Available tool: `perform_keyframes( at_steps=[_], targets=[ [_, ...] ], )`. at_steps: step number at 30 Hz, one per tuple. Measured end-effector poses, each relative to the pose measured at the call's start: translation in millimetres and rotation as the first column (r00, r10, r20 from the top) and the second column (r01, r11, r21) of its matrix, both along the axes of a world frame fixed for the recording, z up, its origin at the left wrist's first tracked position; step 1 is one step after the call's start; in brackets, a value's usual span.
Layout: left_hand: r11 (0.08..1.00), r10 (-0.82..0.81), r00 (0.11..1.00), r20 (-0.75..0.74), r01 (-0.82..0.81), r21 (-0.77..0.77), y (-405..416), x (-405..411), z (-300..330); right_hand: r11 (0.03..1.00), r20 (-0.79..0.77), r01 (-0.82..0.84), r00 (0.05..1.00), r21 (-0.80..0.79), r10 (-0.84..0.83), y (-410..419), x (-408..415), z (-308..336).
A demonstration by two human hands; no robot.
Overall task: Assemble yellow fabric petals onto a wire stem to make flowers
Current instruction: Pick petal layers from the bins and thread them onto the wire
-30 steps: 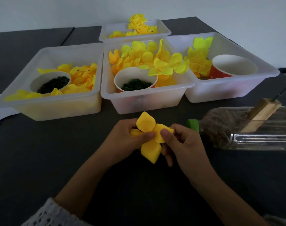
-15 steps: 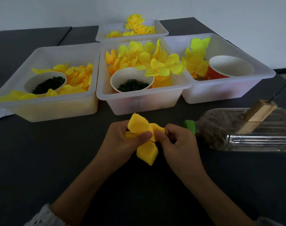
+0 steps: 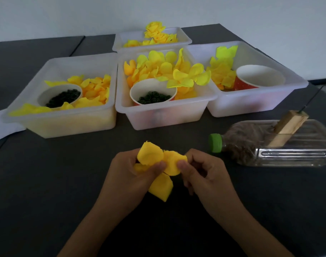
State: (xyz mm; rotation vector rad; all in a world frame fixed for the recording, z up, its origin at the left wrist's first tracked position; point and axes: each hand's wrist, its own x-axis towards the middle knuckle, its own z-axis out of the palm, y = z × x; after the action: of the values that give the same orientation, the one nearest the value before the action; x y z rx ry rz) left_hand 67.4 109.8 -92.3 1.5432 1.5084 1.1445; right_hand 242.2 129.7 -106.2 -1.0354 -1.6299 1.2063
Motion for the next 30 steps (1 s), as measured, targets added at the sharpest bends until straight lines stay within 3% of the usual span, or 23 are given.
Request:
perform_keyframes(
  at_steps=[3,8,15,23,25,27,30],
  targets=[
    [0.999,-0.032,0.998,-0.045,0.032,-0.010,-12,-3,7,0.992,-0.052,-0.084,0.995,-0.095,0.079,-12,0,12],
    [0.999,-0.033,0.991,-0.128,0.033,0.001,-34,10,13,0.973,-0.098,-0.081,0.993,-0.216,0.061,-19,5,30],
    [0.996,0.027,0.984,-0.174,-0.013,0.085,-50,20,20,0.886,-0.150,-0.345,0.938,-0.310,0.313,-30,16,32],
    [0.999,-0.010,0.987,-0.158,0.015,0.035,-62,30,35,0.725,-0.525,-0.618,0.744,-0.305,0.413,-35,42,34],
    [1.000,-0.003,0.979,-0.202,0.009,0.028,-65,33,37,0.775,-0.436,-0.546,0.810,-0.319,0.391,-35,47,34],
    [0.999,0.015,0.973,-0.229,-0.004,0.048,-69,37,37,0.889,-0.182,-0.381,0.922,-0.255,0.343,-33,48,36],
    [0.997,0.056,0.966,-0.252,-0.039,0.071,-73,45,33,0.983,0.083,-0.152,0.983,-0.105,0.161,-37,42,33]
  ],
)
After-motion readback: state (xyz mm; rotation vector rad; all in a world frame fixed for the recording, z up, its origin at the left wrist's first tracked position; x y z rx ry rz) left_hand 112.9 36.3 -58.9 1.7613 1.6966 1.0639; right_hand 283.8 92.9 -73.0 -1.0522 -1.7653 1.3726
